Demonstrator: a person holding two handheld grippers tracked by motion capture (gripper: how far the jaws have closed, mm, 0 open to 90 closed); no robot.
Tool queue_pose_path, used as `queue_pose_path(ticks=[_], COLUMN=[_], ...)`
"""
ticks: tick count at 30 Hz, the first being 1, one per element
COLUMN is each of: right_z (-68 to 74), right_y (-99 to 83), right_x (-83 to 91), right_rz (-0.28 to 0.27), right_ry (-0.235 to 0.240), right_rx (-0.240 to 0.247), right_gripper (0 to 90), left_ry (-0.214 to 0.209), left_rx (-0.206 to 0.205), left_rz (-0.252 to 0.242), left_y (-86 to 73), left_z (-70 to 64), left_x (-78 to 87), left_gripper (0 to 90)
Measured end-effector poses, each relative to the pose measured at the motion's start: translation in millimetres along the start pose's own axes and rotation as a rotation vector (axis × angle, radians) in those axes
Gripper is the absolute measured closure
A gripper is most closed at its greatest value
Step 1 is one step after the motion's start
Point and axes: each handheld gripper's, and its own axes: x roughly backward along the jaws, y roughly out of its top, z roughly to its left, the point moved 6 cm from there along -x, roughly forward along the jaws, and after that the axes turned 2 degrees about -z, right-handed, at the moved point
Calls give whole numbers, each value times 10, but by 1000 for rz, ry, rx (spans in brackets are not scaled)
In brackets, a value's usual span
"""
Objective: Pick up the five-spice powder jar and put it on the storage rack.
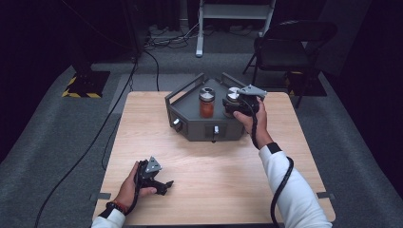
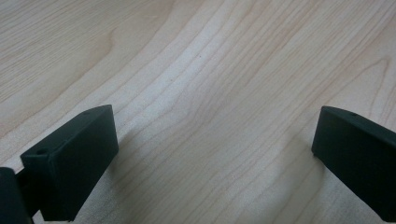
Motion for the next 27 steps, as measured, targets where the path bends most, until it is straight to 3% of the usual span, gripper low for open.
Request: queue_pose_path(ticks=[14, 17, 21, 27], right_z=[-35, -50, -36, -7], right_y=[-22, -33, -82, -98], right_x=[-47, -54, -31, 86], right_rz=[-10, -2, -31, -77], right_ry=[11, 12, -9, -61], right_rx=[-18, -10, 10, 43], right_gripper=[287, 233, 75, 35], left_ry=[0, 0, 0, 0], left_rx=[0, 0, -1, 0], left_rz=[0, 0, 1, 1], left_y=[0, 0, 1, 0], left_z=[0, 0, 1, 0], left_x=[0, 0, 0, 0], left_gripper=[2, 2, 2, 2])
